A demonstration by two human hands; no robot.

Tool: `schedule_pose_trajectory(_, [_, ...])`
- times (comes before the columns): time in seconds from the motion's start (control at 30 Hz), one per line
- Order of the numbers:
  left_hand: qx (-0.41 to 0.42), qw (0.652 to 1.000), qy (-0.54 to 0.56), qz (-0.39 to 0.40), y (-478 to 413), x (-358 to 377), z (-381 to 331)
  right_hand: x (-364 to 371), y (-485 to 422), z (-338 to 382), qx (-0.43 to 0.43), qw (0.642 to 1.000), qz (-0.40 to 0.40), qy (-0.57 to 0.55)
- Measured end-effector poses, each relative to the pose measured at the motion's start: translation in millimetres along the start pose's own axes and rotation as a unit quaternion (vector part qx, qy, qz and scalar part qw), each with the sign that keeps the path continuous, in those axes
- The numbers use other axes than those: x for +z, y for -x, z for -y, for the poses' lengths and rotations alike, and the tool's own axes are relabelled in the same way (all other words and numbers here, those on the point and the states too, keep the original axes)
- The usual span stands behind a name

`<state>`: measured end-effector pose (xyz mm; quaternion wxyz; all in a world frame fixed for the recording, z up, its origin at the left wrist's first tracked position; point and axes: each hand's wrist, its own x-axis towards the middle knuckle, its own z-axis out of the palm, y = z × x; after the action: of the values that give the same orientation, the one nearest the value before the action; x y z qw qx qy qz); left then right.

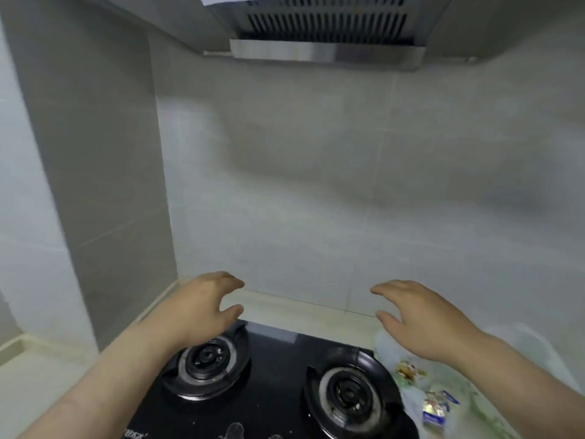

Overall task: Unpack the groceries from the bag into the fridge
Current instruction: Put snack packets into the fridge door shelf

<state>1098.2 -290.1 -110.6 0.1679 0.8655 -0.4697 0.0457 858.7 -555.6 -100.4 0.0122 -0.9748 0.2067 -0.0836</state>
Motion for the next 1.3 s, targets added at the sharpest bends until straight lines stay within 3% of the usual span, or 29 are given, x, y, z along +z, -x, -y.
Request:
schedule_pose_trajectory(0.43, [0.051, 0.984, 0.112, 0.131, -75, 143, -135, 85, 53, -174, 0.174, 0.977, 0.05, -0.112])
schedule_pose_trajectory(0.9, [0.048, 0.95, 0.192, 0.243, -140, 282, -245, 186, 47, -287, 0.194, 0.953, 0.152, -0.177])
schedule_pose_trajectory(1.03, [0.018, 0.935, 0.201, 0.291, -157, 316, -255, 212, 39, -304, 0.195, 0.942, 0.177, -0.21])
schedule_pose_trajectory(1.3, [-0.043, 0.935, 0.172, 0.306, -192, 377, -261, 254, 19, -326, 0.189, 0.93, 0.201, -0.243])
